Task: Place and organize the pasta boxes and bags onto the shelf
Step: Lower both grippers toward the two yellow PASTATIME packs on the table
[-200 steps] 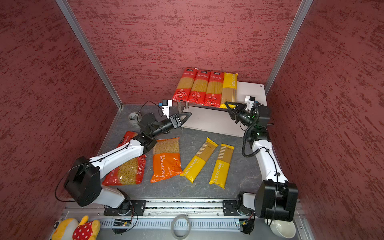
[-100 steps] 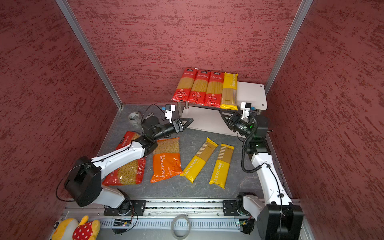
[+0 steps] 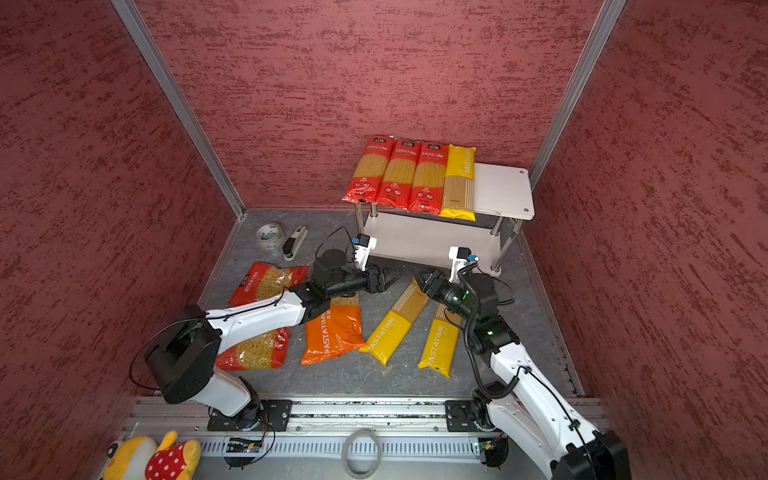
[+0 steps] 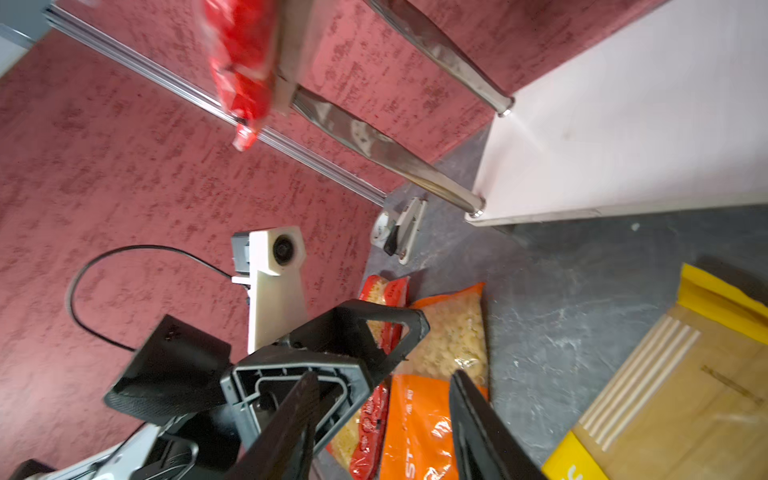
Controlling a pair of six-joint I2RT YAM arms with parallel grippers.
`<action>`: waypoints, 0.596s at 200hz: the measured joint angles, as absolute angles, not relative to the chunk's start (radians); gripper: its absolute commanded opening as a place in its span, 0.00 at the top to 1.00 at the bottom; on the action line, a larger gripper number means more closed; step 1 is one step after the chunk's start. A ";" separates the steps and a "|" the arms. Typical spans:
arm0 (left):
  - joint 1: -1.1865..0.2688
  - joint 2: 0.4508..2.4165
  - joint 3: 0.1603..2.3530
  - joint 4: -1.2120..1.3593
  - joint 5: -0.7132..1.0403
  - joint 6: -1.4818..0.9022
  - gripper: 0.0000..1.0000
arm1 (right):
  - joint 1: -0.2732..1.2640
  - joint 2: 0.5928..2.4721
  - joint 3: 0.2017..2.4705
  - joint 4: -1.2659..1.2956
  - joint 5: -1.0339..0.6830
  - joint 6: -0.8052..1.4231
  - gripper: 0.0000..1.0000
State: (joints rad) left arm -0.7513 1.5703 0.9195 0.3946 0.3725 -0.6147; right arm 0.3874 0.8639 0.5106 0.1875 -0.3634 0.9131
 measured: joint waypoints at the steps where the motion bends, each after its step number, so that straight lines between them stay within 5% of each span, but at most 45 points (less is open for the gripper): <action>1: -0.752 1.572 0.918 0.393 0.372 -0.614 0.31 | 0.390 0.865 0.508 0.187 -0.362 0.912 0.49; 119: -0.803 1.747 0.923 0.121 0.279 -0.536 0.31 | 0.497 1.163 0.372 0.109 -0.171 1.046 0.50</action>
State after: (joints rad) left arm -0.8028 1.7470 0.9230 0.1211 0.2790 -0.5358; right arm 0.4969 1.1625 0.3717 0.1093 -0.1711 1.0458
